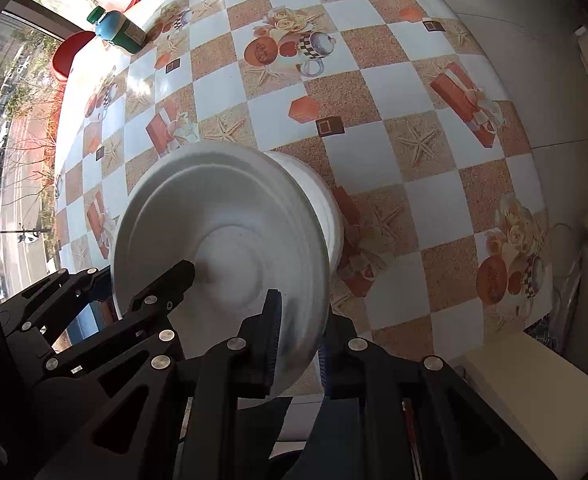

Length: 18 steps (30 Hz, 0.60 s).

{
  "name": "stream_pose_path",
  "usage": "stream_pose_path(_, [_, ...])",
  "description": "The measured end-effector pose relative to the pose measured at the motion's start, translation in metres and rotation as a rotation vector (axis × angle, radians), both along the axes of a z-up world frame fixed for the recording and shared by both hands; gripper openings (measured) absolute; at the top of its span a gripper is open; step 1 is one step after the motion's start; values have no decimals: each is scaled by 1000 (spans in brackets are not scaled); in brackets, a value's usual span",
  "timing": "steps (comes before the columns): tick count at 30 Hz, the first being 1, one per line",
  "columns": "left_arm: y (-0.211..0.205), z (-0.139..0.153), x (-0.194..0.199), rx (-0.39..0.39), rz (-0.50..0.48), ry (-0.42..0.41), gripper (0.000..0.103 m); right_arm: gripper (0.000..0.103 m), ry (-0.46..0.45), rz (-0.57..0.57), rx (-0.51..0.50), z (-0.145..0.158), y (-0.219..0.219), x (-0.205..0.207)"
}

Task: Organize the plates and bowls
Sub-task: 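Carry the white plate onto the nested white bowls and open the right tool, then move the right tool back to the stack of white bowls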

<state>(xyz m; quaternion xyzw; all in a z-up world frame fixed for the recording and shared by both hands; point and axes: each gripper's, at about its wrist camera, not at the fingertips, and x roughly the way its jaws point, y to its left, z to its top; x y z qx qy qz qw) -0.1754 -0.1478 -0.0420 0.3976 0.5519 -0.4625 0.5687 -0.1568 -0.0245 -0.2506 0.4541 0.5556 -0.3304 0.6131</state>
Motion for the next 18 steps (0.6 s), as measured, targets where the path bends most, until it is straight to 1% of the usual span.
stream_pose_path(2, [-5, -3, -5, -4, -16, -7, 37, 19, 4, -15, -2, -3, -6, -7])
stream_pose_path(4, [-9, -8, -8, 3, -36, -4, 45, 19, 8, -21, 0, -6, -10, -11])
stream_pose_path(5, [-10, -12, -7, 19, -44, -27, 48, 19, 13, -20, -4, -8, -12, -13])
stream_pose_path(6, [-9, -14, -6, 34, -47, -55, 60, 19, 15, -18, -11, -10, -15, -14])
stream_pose_path(7, [-5, -15, -2, 41, -43, -72, 69, 19, 11, -12, -16, -13, -16, -14])
stream_pose_path(9, [7, -13, 8, 33, -30, -60, 73, 20, 37, 5, -5, -24, -19, -16])
stream_pose_path(10, [13, -12, 13, 37, -27, -49, 74, 24, 42, 2, 13, -28, -20, -18])
stream_pose_path(11, [19, -12, 17, 45, -27, -43, 75, 47, 39, -14, 25, -30, -20, -23])
stream_pose_path(12, [25, -11, 21, 51, -30, -39, 77, 84, 45, -31, 20, -30, -20, -28])
stream_pose_path(13, [31, -11, 25, 56, -28, -42, 77, 95, 49, -49, 6, -27, -20, -33])
stream_pose_path(14, [37, -12, 28, 64, -24, -44, 77, 98, 43, -63, -9, -25, -20, -37])
stream_pose_path(16, [45, -12, 31, 82, -17, -43, 78, 98, 21, -68, -4, -22, -20, -43])
stream_pose_path(18, [54, -11, 34, 81, -2, -41, 78, 98, 20, -65, 11, -22, -18, -46])
